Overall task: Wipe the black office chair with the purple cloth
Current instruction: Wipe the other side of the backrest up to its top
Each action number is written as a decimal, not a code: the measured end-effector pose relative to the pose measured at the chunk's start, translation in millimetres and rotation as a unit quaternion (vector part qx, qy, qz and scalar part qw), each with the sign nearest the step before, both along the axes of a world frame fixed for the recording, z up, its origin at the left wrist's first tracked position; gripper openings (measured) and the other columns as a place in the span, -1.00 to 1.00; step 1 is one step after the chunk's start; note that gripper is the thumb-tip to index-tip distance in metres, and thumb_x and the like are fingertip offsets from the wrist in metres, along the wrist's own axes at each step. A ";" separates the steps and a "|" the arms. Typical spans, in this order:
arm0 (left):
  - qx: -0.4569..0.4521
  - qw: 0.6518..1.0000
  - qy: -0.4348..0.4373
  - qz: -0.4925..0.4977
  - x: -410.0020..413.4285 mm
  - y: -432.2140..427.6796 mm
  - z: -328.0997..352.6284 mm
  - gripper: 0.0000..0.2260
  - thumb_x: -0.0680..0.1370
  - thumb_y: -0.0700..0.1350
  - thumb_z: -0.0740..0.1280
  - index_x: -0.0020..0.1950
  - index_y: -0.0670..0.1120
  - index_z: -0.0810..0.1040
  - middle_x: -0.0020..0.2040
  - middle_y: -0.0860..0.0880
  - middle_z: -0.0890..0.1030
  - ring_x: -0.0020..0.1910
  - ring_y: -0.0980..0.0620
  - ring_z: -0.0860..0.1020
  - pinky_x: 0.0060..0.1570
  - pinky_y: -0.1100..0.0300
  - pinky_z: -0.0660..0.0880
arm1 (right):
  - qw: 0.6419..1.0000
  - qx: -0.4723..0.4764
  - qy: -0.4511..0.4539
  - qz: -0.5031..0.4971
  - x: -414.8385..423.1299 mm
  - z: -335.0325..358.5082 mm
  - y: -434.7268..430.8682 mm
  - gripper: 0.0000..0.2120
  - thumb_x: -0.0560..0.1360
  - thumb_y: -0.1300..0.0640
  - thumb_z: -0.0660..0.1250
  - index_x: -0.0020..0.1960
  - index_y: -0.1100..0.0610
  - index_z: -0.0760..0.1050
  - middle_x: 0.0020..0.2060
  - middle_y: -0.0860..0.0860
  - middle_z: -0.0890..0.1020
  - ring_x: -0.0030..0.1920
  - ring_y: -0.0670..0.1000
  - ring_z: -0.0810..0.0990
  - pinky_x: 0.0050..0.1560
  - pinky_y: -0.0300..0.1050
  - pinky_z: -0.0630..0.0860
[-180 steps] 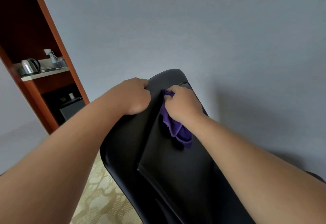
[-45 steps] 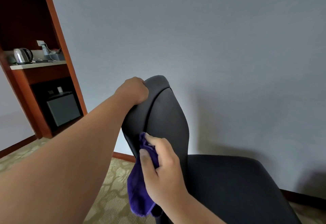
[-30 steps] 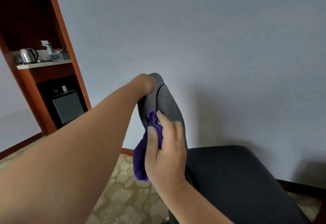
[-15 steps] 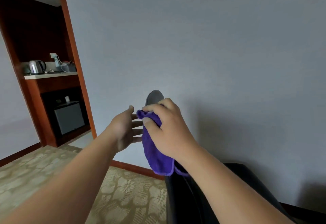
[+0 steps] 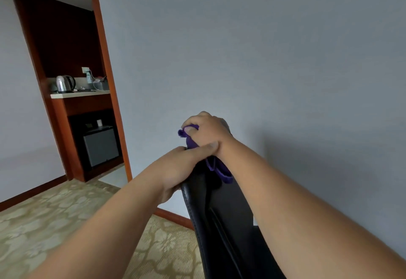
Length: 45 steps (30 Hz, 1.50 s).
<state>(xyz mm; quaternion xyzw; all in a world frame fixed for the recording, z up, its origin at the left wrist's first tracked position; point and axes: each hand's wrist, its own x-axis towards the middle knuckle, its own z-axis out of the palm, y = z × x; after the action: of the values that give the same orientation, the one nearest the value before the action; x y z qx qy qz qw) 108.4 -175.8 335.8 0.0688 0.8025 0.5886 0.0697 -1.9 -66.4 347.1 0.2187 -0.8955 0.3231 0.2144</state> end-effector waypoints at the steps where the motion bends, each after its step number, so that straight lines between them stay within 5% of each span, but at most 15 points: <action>1: -0.038 0.999 0.013 0.016 -7.6 -1.2 0.7 -0.66 0.55 0.11 0.45 0.18 -0.11 0.63 0.01 -0.05 0.75 0.05 -0.05 0.71 0.26 -0.07 0.57 | 1.000 -0.001 -0.007 -0.007 -14.7 1.0 -0.9 -0.76 0.61 0.05 0.18 0.03 -0.14 0.62 0.11 -0.08 0.50 0.18 0.05 0.47 0.22 0.04 0.44; 4: -0.144 0.986 0.041 0.072 -32.4 -8.9 4.0 -0.82 0.51 -0.12 0.46 0.11 -0.07 0.62 -0.04 -0.10 0.73 -0.02 -0.12 0.70 0.17 -0.12 0.61 | 0.999 0.020 -0.011 -0.043 -54.0 3.0 -4.8 -0.73 0.59 0.08 0.16 0.03 -0.14 0.62 0.11 -0.08 0.49 0.18 0.08 0.42 0.12 0.00 0.41; 8: -0.196 0.977 0.049 0.062 -62.2 -14.8 7.6 -0.75 0.56 -0.14 0.41 0.23 0.03 0.57 0.02 -0.01 0.70 -0.03 0.00 0.68 -0.07 0.16 0.60 | 0.996 0.046 -0.017 -0.078 -102.2 7.2 3.4 -0.68 0.56 0.12 0.15 0.07 -0.14 0.63 0.18 -0.06 0.52 0.20 0.11 0.41 0.19 0.07 0.42; 13: -0.191 0.979 0.048 0.044 -88.6 -26.3 1.3 -0.72 0.57 -0.11 0.43 0.25 0.12 0.58 0.02 0.07 0.74 -0.01 0.03 0.72 0.17 -0.01 0.60 | 0.991 0.034 -0.026 -0.129 -173.6 4.7 39.8 -0.72 0.55 0.06 0.15 0.04 -0.13 0.62 0.13 -0.07 0.57 0.21 0.13 0.40 0.19 0.08 0.31; 17: -0.161 0.986 0.042 0.028 -97.5 -32.9 -1.1 -0.69 0.56 -0.09 0.45 0.27 0.15 0.57 0.03 0.09 0.74 0.01 0.05 0.72 0.20 -0.01 0.58 | 0.977 0.118 -0.079 -0.156 -232.0 10.0 60.7 -0.74 0.46 0.08 0.20 0.02 -0.04 0.62 0.02 -0.05 0.57 0.12 0.13 0.40 0.16 0.10 0.27; 21: -0.136 0.990 0.032 0.010 -105.6 -37.1 -3.6 -0.54 0.37 0.02 0.44 0.28 0.18 0.58 0.08 0.08 0.73 0.05 0.02 0.71 0.23 -0.05 0.56 | 0.965 0.155 -0.127 -0.166 -284.0 13.9 96.9 -0.72 0.32 0.06 0.20 -0.08 0.03 0.63 -0.05 -0.01 0.60 0.02 0.13 0.50 0.07 0.08 0.29; 23: -0.132 0.991 0.034 0.003 -111.2 -39.8 -5.6 -0.54 0.37 0.02 0.43 0.27 0.18 0.59 0.09 0.06 0.73 0.07 -0.01 0.71 0.25 -0.08 0.54 | 0.973 0.106 -0.121 -0.165 -302.7 5.3 117.7 -0.70 0.27 0.01 0.22 -0.12 0.03 0.66 -0.05 -0.02 0.64 0.00 0.13 0.55 0.14 0.09 0.41; 28: -0.089 0.996 0.027 -0.012 -120.8 -43.7 -10.7 -0.52 0.29 0.01 0.52 0.21 0.18 0.65 0.11 -0.08 0.73 0.08 -0.16 0.71 0.24 -0.19 0.53 | 0.960 -0.239 -0.113 -0.092 -327.2 -28.8 156.3 -0.85 0.51 0.04 0.32 -0.16 0.04 0.63 -0.15 0.01 0.67 -0.08 0.11 0.61 0.03 -0.01 0.54; 35: -0.057 0.998 0.038 -0.003 -119.8 -38.7 -11.4 -0.48 0.11 0.07 0.55 0.08 0.24 0.70 0.07 -0.12 0.74 0.03 -0.21 0.72 0.20 -0.23 0.53 | 0.958 -0.258 -0.079 -0.092 -335.3 -38.0 171.8 -0.82 0.58 0.06 0.27 0.01 -0.01 0.66 0.00 -0.01 0.68 0.05 0.09 0.63 0.17 -0.03 0.54; 40: -0.215 0.974 0.067 0.032 -112.9 -29.6 2.1 -0.53 0.30 0.20 0.49 0.21 0.34 0.58 0.08 0.13 0.72 0.05 0.02 0.71 0.22 -0.08 0.54 | 0.967 -0.191 -0.041 -0.161 -321.6 -54.8 179.4 -0.69 0.66 -0.03 0.12 0.28 -0.07 0.56 0.24 0.03 0.59 0.24 0.16 0.53 0.31 -0.02 0.43; 43: -0.400 0.906 0.120 0.066 -113.1 -6.0 17.1 -0.64 0.55 0.24 0.31 0.35 0.26 0.44 0.12 0.20 0.61 0.02 0.19 0.60 0.06 0.23 0.52 | 0.969 -0.143 -0.073 -0.187 -312.7 -63.2 182.3 -0.55 0.64 -0.12 0.03 0.50 -0.15 0.34 0.42 0.05 0.39 0.37 0.23 0.38 0.40 0.09 0.34; 45: -0.518 0.836 0.161 0.080 -119.9 14.7 20.9 -0.50 0.58 0.29 0.25 0.47 0.14 0.32 0.27 0.13 0.52 0.15 0.10 0.55 0.07 0.19 0.48 | 0.971 -0.128 -0.083 -0.183 -308.2 -64.8 186.4 -0.53 0.63 -0.11 0.03 0.54 -0.18 0.26 0.48 0.04 0.31 0.39 0.23 0.35 0.43 0.14 0.32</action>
<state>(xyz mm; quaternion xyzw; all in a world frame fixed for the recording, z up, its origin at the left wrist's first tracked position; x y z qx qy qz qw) -11.4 -161.1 356.7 0.0523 0.9927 0.0711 -0.0823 -310.0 120.0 282.2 -0.0058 -0.8863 0.4070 0.2209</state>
